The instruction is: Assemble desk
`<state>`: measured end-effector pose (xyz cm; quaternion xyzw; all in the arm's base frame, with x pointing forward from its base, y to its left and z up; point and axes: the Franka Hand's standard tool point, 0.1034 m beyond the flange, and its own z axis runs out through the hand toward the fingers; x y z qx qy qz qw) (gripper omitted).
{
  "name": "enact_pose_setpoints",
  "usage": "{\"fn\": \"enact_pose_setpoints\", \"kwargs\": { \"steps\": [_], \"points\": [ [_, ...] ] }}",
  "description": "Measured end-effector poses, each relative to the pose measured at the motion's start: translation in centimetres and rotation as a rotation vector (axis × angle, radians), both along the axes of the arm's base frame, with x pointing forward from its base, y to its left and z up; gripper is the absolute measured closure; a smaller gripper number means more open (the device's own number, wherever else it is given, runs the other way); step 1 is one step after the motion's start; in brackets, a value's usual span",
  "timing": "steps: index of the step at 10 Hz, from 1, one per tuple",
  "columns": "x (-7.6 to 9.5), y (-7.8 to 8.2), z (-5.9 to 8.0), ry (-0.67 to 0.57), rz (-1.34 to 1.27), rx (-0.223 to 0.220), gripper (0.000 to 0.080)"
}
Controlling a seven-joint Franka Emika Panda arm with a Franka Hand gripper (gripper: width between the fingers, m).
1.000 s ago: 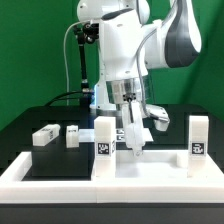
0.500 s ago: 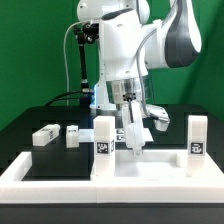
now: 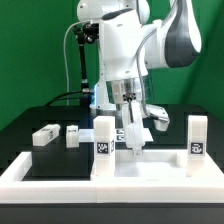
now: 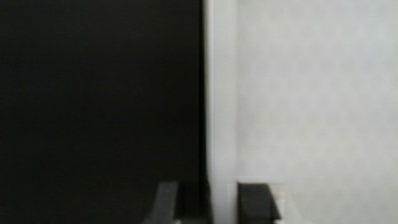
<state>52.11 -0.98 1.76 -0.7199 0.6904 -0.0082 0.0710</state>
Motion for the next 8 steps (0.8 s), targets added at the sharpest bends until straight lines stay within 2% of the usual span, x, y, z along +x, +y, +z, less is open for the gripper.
{"fn": "enact_pose_setpoints", "kwargs": {
  "steps": [1,3,7,8],
  "points": [
    [-0.8,-1.3,0.0,-0.006,0.044,-0.017,0.0744],
    [-1.0,-3.1,-0.1,-0.018,0.257,-0.049,0.0742],
    [-1.2,-3.3,-0.1,-0.025,0.458,-0.072,0.0742],
    [-1.0,-4.2,0.0,-0.032,0.653,-0.083,0.0742]
  ]
}}
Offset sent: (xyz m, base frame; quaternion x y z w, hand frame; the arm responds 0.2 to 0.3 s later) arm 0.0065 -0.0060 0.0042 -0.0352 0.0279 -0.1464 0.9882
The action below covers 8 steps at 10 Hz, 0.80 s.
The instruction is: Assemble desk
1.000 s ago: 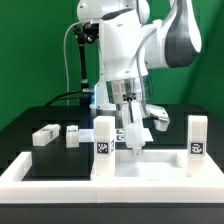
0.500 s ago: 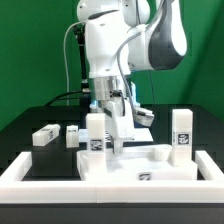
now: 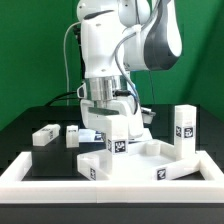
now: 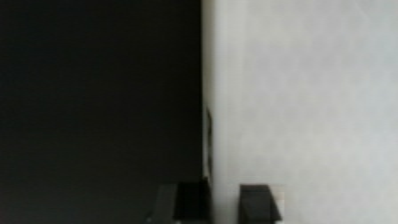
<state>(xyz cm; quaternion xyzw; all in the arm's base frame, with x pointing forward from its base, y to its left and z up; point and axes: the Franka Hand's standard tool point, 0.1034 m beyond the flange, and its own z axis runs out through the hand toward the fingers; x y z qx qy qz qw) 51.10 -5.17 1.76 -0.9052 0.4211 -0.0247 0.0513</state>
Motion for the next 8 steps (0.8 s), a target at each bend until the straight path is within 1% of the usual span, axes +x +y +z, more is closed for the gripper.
{"fn": "enact_pose_setpoints", "kwargs": {
  "steps": [1,2,5,6,7,8],
  "points": [
    [0.8,-1.4,0.2,-0.02,0.196,-0.013,0.0742],
    [1.6,-2.1,0.3,-0.047,0.322,-0.029,0.0741],
    [1.5,-2.3,0.1,-0.053,0.497,-0.056,0.0741],
    [1.7,-2.3,0.2,-0.053,0.568,-0.069,0.0741],
    [3.3,-2.2,0.5,-0.061,0.798,-0.109,0.0741],
    [4.7,-2.0,0.5,-0.071,0.996,-0.145,0.0741]
  ]
}}
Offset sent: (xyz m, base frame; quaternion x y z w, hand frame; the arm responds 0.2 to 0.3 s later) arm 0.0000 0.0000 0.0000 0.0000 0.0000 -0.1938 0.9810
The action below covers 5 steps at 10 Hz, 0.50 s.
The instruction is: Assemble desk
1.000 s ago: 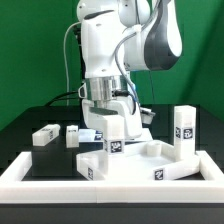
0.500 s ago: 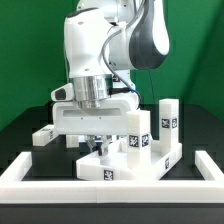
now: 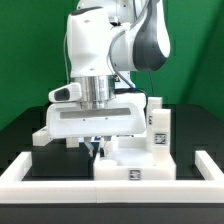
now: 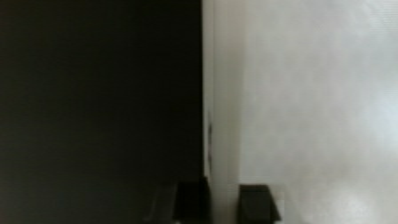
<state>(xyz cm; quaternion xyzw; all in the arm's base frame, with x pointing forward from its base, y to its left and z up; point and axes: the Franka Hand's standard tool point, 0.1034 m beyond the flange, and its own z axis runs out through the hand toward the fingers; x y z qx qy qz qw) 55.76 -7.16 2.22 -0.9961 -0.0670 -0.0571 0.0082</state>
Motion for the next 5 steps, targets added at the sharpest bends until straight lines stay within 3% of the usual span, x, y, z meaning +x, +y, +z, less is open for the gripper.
{"fn": "enact_pose_setpoints", "kwargs": {
  "steps": [4,5],
  "points": [
    [0.3,0.0,0.0,-0.002,0.268,-0.062,0.0741],
    [1.7,1.7,0.4,-0.046,0.38,-0.11,0.0741]
  ]
}}
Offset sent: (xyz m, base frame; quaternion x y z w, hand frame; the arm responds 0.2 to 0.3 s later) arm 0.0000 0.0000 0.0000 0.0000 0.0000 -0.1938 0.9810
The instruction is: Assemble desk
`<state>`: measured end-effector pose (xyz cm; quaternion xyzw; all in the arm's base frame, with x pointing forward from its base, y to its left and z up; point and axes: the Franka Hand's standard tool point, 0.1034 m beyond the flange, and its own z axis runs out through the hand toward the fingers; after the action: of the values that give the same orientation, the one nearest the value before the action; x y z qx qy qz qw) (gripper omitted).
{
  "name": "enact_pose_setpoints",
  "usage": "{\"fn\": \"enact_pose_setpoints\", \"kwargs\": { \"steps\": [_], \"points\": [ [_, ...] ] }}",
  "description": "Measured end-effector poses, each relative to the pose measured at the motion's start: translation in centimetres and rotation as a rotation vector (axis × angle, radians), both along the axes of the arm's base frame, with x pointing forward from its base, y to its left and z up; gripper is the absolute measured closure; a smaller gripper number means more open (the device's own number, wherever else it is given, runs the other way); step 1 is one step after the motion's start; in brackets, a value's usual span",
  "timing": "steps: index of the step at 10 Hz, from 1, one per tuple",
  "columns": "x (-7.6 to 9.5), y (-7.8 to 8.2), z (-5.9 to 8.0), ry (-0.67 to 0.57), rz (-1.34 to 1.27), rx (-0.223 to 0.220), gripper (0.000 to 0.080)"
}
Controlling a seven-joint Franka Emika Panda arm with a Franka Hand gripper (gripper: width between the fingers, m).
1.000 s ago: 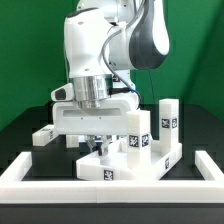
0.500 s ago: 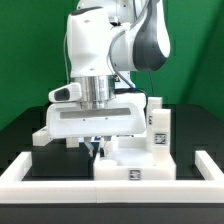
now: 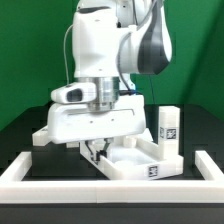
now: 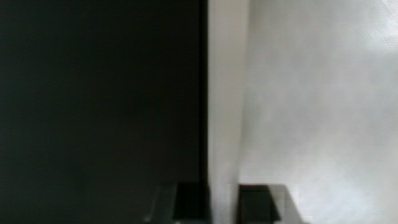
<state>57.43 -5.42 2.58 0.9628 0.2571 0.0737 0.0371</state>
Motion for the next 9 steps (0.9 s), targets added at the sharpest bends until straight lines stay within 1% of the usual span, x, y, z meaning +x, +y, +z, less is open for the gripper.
{"fn": "enact_pose_setpoints", "kwargs": {
  "steps": [1,2,3,4,5,6,7,9],
  "points": [
    [0.9,1.2,-0.1,-0.015,0.129,-0.027,0.0741],
    [1.5,1.8,-0.3,-0.024,0.21,-0.05,0.0738],
    [1.4,1.3,-0.2,-0.021,0.259,-0.06,0.0735],
    [1.4,1.1,-0.1,-0.018,0.303,-0.072,0.0735],
    [1.6,1.3,0.0,-0.023,0.357,-0.089,0.0735],
    [3.0,2.6,0.7,-0.082,0.539,-0.149,0.0735],
    [3.9,3.8,0.8,-0.085,0.625,-0.167,0.0735],
    [7.0,5.6,1.1,-0.107,0.803,-0.224,0.0734]
  ]
}}
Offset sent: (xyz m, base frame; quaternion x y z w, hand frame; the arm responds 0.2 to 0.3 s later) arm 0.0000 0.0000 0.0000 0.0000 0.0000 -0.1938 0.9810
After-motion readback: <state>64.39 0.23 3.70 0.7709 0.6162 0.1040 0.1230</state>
